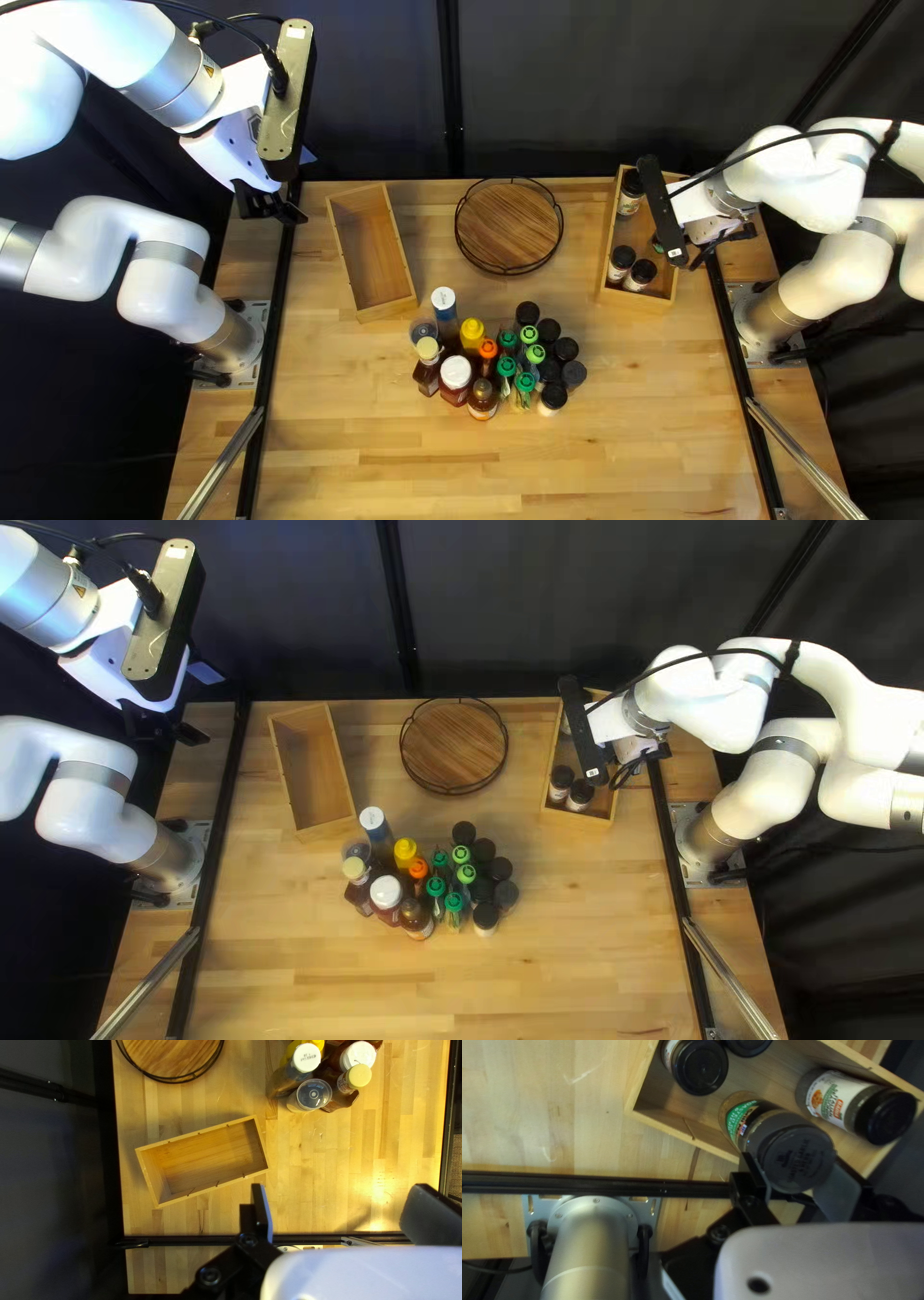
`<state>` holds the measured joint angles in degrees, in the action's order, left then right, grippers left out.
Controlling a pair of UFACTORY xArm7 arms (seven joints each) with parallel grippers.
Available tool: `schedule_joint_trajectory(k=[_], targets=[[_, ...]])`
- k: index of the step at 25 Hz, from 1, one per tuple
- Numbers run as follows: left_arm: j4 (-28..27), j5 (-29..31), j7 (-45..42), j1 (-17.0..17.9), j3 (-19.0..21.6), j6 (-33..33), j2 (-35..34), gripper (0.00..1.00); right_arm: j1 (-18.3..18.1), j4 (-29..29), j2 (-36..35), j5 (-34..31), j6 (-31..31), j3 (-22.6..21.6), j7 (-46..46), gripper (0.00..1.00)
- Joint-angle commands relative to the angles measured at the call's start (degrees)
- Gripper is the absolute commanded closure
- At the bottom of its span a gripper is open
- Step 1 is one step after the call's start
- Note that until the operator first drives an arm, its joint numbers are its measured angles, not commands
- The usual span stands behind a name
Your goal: Separate condiments, baby food and spices and place it in 3 different racks/containers
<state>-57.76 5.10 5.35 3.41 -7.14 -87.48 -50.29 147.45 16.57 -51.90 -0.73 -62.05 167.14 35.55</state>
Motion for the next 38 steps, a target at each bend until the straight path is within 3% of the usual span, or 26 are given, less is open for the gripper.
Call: schedule_joint_trajectory(k=[1,9,18,29,30,33,34,35,36,38], targets=[[0.0,0.0,0.0,0.0,0.0,0.0,0.0,0.00,0.9,-2.0,0.1,1.4,1.1,-0.3,-0.7,1.00],[0.0,0.0,0.0,0.0,0.0,0.0,0.0,0.00,3.8,-3.8,-1.4,4.2,0.8,-1.9,-2.8,1.00],[0.0,0.0,0.0,0.0,0.0,0.0,0.0,0.00,4.9,-7.6,-3.8,5.8,3.0,-0.5,-2.0,0.99],[0.0,0.0,0.0,0.0,0.0,0.0,0.0,0.00,6.5,-9.2,-4.2,7.7,4.5,-0.8,-2.9,0.86],[0.0,0.0,0.0,0.0,0.0,0.0,0.0,0.00,6.6,-9.3,-4.3,7.9,4.5,-0.8,-2.9,0.81],[0.0,0.0,0.0,0.0,0.0,0.0,0.0,0.00,6.9,-9.6,-4.3,8.2,4.7,-1.0,-3.2,0.38],[0.0,0.0,0.0,0.0,0.0,0.0,0.0,0.00,7.0,-9.7,-4.3,8.3,4.8,-1.0,-3.2,0.35],[0.0,0.0,0.0,0.0,0.0,0.0,0.0,0.00,7.1,-9.8,-4.3,8.3,4.8,-1.0,-3.2,0.19],[0.0,0.0,0.0,0.0,0.0,0.0,0.0,0.00,7.1,-9.8,-4.4,8.3,4.8,-1.0,-3.2,0.19],[0.0,0.0,0.0,0.0,0.0,0.0,0.0,0.00,7.2,-10.0,-4.8,8.3,4.5,-0.8,-3.0,0.10]])
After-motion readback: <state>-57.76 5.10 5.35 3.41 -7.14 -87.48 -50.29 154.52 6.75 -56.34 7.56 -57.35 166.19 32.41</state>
